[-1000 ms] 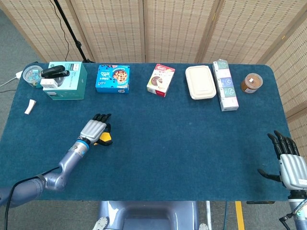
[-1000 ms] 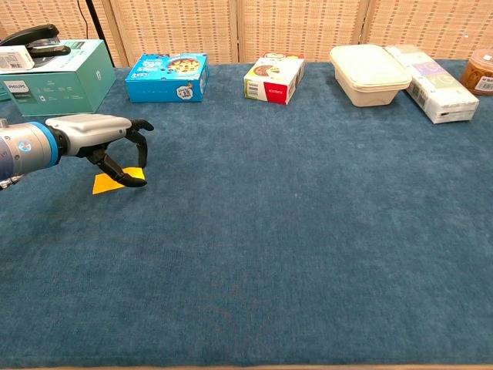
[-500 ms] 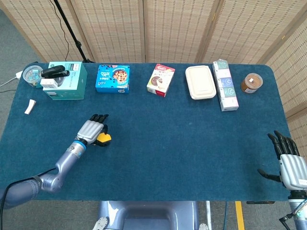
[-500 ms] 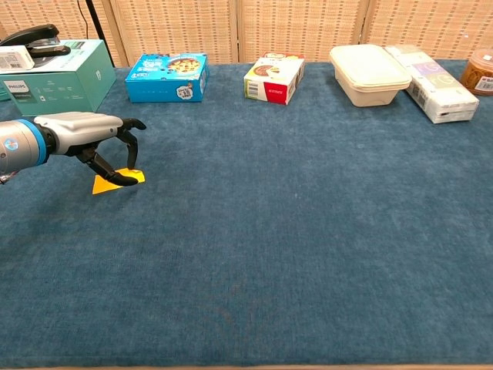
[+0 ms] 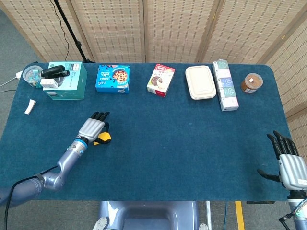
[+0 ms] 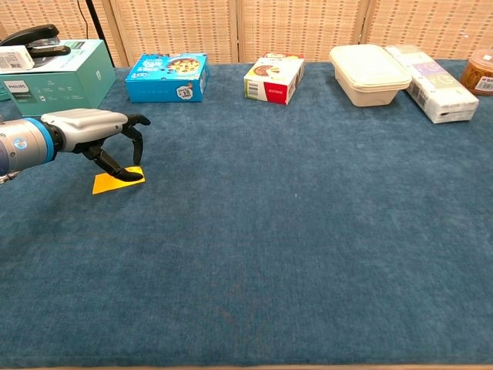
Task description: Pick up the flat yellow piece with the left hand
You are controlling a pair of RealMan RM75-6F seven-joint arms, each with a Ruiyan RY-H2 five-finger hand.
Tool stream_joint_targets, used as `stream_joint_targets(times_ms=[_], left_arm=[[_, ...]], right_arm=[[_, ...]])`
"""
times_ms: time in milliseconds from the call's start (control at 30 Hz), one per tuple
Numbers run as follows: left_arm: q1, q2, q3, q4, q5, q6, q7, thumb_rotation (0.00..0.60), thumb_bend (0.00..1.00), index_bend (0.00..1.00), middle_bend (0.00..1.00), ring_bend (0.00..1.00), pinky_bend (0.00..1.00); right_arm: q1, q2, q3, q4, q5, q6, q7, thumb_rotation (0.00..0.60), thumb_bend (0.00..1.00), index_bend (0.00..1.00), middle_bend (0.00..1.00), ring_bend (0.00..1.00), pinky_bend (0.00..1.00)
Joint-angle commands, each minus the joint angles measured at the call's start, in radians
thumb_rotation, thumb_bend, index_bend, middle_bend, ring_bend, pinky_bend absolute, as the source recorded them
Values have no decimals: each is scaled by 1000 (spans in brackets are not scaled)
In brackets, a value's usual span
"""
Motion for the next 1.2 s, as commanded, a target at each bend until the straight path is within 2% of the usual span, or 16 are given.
stream_joint_targets(times_ms=[33, 367, 567, 1033, 1200], left_arm=[[-2, -8, -2, 12, 10, 1, -12, 360, 227, 459, 0, 0, 0], [1, -7, 7, 9, 29, -12, -29, 363, 228, 459, 0, 0, 0], [2, 3, 12, 6, 30, -16, -23, 362, 234, 490, 0, 0, 0], [-8, -8, 8, 21, 24, -23, 4, 472, 257, 487, 0, 0, 0], [-9, -9, 9, 21, 20, -24, 16, 488, 262, 505, 0, 0, 0]], right_arm=[[0, 0, 0, 0, 0, 0, 0, 600, 0, 0, 0, 0, 0], [-1, 1, -1, -1, -1, 1, 2, 600, 0, 0, 0, 0, 0], [-1, 2, -1, -1, 0, 1, 3, 600, 0, 0, 0, 0, 0], [0, 0, 1, 1, 5, -3, 0, 600, 0, 0, 0, 0, 0], [0, 1, 1, 0, 6, -3, 3, 600, 0, 0, 0, 0, 0]])
